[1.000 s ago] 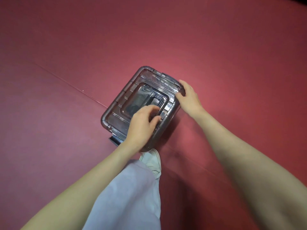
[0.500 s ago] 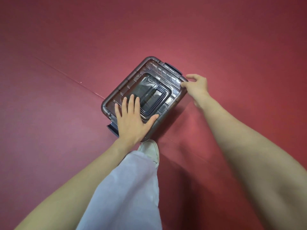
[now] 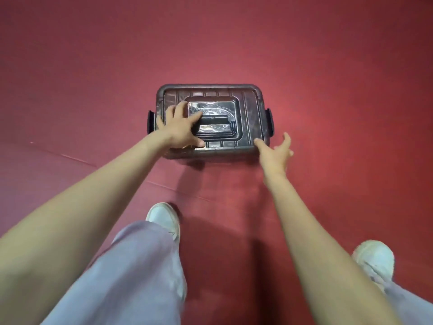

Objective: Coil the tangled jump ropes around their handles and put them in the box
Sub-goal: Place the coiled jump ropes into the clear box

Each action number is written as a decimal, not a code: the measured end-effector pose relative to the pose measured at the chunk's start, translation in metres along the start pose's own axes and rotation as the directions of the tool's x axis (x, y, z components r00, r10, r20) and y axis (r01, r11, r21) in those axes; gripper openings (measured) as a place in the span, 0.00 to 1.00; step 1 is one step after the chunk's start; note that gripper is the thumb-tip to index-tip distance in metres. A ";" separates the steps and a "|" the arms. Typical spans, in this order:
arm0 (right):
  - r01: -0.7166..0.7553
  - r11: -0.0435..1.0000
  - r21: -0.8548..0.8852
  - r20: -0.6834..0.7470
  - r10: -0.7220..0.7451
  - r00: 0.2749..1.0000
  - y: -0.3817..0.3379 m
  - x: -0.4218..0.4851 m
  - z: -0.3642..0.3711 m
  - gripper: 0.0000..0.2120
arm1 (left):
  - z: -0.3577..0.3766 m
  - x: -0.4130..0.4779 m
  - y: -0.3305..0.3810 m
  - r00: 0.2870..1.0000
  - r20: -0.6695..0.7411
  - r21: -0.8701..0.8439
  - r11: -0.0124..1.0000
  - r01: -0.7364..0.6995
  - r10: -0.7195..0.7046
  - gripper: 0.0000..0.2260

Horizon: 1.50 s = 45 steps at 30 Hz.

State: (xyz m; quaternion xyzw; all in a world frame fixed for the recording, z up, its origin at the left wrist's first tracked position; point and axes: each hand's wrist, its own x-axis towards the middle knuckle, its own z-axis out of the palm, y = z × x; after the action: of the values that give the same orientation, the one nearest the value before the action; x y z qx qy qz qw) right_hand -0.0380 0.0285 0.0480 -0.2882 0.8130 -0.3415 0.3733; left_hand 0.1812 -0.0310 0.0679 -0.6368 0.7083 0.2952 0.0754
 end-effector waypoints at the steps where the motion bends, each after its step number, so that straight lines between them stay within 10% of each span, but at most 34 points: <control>1: -0.008 1.000 0.027 -0.027 0.008 1.000 0.012 -0.001 -0.009 0.38 | 0.002 0.005 0.015 0.999 0.028 -0.028 0.999 -0.026 0.027 0.39; 16: 0.063 0.976 0.207 0.032 -0.071 0.997 0.034 0.024 -0.043 0.34 | 0.054 0.012 0.058 0.972 -0.079 0.178 0.962 -0.207 0.224 0.53; 27: 0.290 0.814 -0.504 -0.147 -0.412 0.899 0.030 0.010 -0.023 0.30 | 0.056 0.013 0.055 0.965 -0.100 0.157 0.962 -0.225 0.242 0.52; 34: 0.319 0.768 -0.555 -0.033 -0.404 0.914 0.028 0.003 -0.023 0.26 | 0.056 0.014 0.055 0.956 -0.121 0.105 0.961 -0.255 0.267 0.52; 41: 0.615 0.377 -0.693 0.426 -0.473 0.771 -0.012 0.007 0.016 0.26 | 0.046 0.011 0.026 0.809 -0.462 -0.052 0.900 -0.433 0.362 0.15; 45: 0.639 0.358 -0.681 0.523 -0.372 0.767 -0.015 0.016 0.035 0.31 | 0.055 0.007 -0.007 0.699 -0.687 0.051 0.972 -0.228 0.199 0.11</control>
State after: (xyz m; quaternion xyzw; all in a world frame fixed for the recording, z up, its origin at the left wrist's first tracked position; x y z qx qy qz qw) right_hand -0.0156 -0.0043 0.0357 -0.7118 0.6795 0.0318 0.1749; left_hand 0.1714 -0.0085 0.0174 -0.6155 0.7486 0.0583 -0.2393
